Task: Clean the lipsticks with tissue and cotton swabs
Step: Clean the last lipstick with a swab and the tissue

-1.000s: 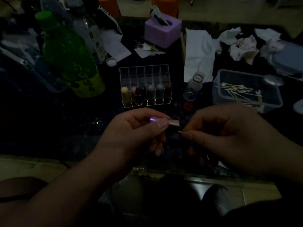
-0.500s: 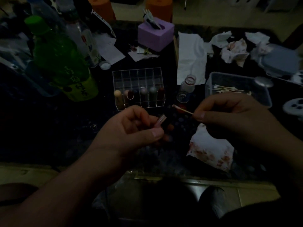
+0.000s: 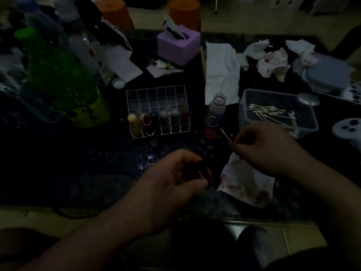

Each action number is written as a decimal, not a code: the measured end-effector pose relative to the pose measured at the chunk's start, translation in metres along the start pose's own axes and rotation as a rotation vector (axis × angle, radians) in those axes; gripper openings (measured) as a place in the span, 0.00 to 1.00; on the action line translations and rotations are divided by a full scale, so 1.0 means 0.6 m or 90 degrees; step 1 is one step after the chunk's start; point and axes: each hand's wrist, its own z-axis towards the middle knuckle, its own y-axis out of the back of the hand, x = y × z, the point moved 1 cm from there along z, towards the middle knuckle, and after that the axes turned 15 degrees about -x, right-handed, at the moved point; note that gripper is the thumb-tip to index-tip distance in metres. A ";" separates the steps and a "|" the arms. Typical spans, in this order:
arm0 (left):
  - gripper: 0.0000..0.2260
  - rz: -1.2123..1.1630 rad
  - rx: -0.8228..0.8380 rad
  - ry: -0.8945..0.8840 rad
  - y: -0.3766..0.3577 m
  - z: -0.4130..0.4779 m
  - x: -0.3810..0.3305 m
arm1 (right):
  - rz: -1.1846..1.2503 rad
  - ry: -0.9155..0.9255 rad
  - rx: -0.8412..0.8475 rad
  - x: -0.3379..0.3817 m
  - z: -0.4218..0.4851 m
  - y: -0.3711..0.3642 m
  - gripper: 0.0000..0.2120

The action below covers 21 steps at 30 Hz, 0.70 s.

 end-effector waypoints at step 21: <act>0.12 0.145 -0.093 -0.036 0.018 0.034 0.024 | -0.162 0.046 -0.075 -0.016 0.034 -0.068 0.04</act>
